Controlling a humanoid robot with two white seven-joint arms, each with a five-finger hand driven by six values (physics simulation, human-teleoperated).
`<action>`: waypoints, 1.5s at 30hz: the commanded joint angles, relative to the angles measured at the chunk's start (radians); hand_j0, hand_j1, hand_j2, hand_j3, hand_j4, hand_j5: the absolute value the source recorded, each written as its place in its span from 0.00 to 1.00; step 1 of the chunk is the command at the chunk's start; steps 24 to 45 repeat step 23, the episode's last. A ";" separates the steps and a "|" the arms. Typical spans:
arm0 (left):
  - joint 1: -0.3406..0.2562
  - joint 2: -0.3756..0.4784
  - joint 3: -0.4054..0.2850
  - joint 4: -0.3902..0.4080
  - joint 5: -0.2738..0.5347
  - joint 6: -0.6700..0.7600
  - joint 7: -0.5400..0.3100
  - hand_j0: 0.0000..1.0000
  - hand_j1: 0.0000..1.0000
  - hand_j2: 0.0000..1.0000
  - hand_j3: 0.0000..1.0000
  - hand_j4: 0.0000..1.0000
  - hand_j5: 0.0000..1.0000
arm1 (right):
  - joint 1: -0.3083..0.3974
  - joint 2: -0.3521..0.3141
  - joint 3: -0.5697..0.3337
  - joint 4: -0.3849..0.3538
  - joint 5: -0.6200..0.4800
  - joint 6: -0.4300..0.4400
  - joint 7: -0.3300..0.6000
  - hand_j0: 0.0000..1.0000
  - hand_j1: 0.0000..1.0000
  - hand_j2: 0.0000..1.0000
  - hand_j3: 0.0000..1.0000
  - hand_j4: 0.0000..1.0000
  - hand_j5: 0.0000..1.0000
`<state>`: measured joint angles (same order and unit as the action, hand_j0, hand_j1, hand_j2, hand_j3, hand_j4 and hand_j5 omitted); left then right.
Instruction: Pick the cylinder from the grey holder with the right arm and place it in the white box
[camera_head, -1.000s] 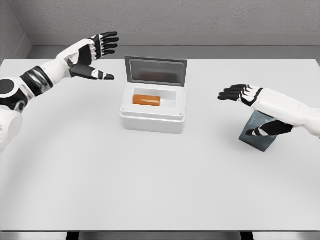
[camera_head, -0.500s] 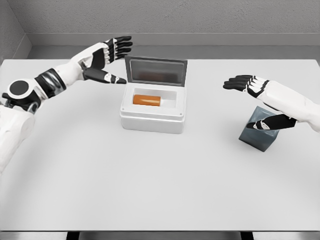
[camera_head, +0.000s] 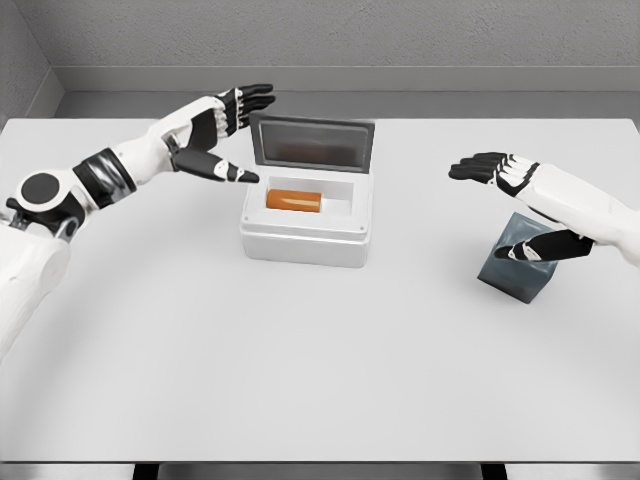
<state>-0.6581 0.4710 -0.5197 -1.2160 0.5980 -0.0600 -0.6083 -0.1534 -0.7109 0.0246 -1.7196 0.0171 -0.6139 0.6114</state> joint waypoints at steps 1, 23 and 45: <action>0.002 0.021 0.001 -0.037 0.005 0.000 -0.003 1.00 1.00 1.00 1.00 1.00 1.00 | 0.002 -0.001 0.000 0.000 -0.008 0.003 -0.001 1.00 1.00 1.00 1.00 1.00 1.00; 0.078 0.278 0.092 -0.017 0.005 -0.024 -0.003 1.00 1.00 1.00 1.00 1.00 1.00 | 0.002 -0.001 0.000 0.000 -0.008 0.003 -0.001 1.00 1.00 1.00 1.00 1.00 1.00; 0.078 0.278 0.092 -0.017 0.005 -0.024 -0.003 1.00 1.00 1.00 1.00 1.00 1.00 | 0.002 -0.001 0.000 0.000 -0.008 0.003 -0.001 1.00 1.00 1.00 1.00 1.00 1.00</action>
